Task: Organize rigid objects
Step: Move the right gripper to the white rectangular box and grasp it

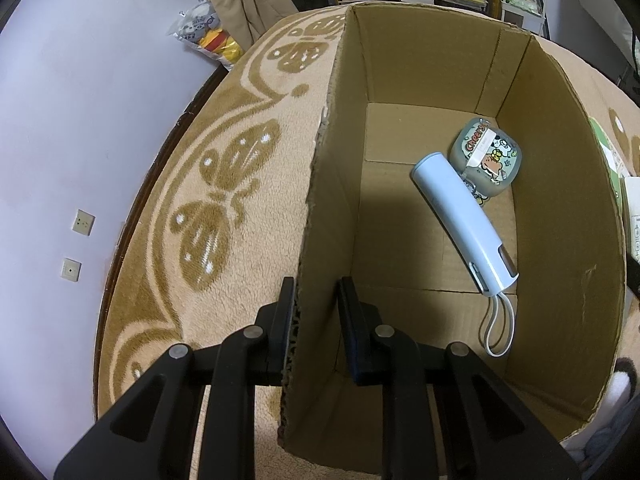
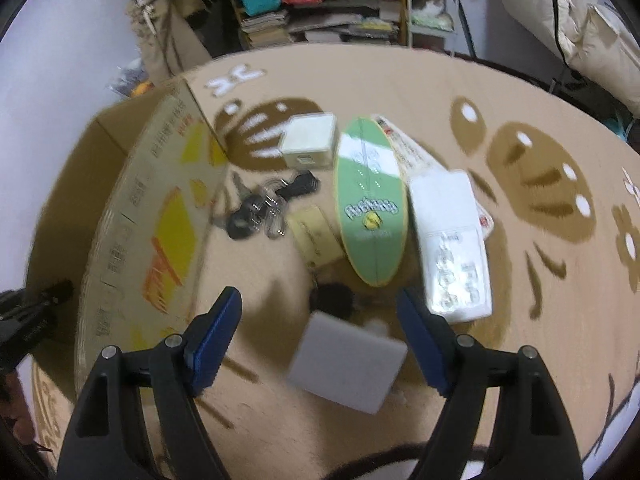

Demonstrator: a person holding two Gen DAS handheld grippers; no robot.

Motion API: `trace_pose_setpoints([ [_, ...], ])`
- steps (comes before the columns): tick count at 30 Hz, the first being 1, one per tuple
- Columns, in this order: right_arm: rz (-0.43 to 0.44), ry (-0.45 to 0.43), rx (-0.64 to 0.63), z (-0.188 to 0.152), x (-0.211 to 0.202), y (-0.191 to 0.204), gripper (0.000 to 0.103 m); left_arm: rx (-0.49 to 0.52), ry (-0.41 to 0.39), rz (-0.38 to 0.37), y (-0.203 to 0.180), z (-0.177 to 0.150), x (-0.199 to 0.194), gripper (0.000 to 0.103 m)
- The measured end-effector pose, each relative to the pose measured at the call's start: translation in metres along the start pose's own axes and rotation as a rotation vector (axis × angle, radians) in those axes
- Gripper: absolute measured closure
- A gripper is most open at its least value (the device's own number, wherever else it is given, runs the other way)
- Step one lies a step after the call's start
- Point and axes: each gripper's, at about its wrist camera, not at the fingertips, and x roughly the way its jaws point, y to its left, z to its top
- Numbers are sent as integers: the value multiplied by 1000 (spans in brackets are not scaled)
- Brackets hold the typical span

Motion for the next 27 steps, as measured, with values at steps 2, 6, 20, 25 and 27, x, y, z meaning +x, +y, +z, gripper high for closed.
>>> trace_pose_setpoints([
  [2, -13, 23, 23, -2, 6, -6, 18, 2, 0, 0, 1, 0, 0, 83],
  [6, -32, 50, 51, -3, 15, -13, 18, 2, 1, 0, 1, 0, 0, 83],
  [20, -73, 179, 81, -14, 39, -20, 23, 1, 2, -6, 4, 0, 1, 82],
  [25, -73, 169, 74, -18, 38, -17, 29, 3, 1, -3, 4, 0, 1, 82],
  [27, -72, 164, 70, -20, 37, -15, 29, 1, 2, -5, 4, 0, 1, 82],
])
